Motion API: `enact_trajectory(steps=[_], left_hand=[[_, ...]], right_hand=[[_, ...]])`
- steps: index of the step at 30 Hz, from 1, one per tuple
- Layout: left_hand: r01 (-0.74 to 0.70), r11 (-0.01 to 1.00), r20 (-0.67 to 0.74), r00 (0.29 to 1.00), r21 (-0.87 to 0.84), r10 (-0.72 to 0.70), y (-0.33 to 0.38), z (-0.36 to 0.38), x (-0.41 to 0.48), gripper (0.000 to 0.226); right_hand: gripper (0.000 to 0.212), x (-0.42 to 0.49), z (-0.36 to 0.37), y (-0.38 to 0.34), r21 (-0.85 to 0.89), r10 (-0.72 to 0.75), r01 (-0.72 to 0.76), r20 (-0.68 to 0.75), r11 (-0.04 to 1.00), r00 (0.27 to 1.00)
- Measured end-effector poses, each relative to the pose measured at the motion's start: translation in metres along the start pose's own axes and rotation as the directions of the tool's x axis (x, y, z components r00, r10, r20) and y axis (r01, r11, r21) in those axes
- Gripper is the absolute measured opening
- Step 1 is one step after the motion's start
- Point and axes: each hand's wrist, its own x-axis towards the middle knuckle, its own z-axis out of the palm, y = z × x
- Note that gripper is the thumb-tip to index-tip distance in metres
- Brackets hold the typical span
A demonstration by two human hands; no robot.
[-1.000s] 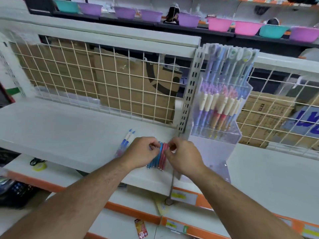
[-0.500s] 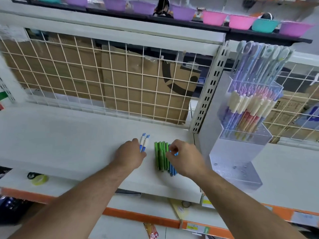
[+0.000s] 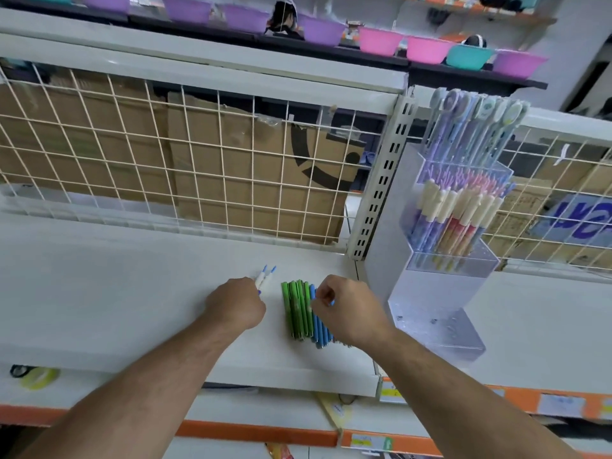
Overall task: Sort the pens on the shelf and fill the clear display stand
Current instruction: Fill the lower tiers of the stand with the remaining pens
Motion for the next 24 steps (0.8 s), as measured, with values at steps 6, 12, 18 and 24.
enact_trajectory(steps=[6,12,18,24], left_hand=[[-0.242,0.777,-0.145,0.970,-0.581,0.194,0.039,0.003,-0.018,0.017],[-0.240,0.570,-0.045,0.941,-0.786,0.334,0.090,0.008,-0.049,0.015],[-0.258,0.486,-0.055,0.918,-0.835,0.392,0.152,0.026,-0.077,0.023],[-0.281,0.430,-0.080,0.900,-0.858,0.429,0.227,0.038,-0.105,0.021]], right_hand=[[0.016,0.000,-0.010,0.010,0.123,0.027,-0.018,-0.070,0.992,0.997],[0.013,-0.007,-0.037,0.031,0.405,0.098,-0.032,-0.143,0.914,0.985],[0.011,-0.027,-0.071,0.079,0.447,0.089,0.001,-0.182,0.895,0.979],[0.020,-0.040,-0.120,0.143,0.443,0.051,0.049,-0.211,0.895,0.976]])
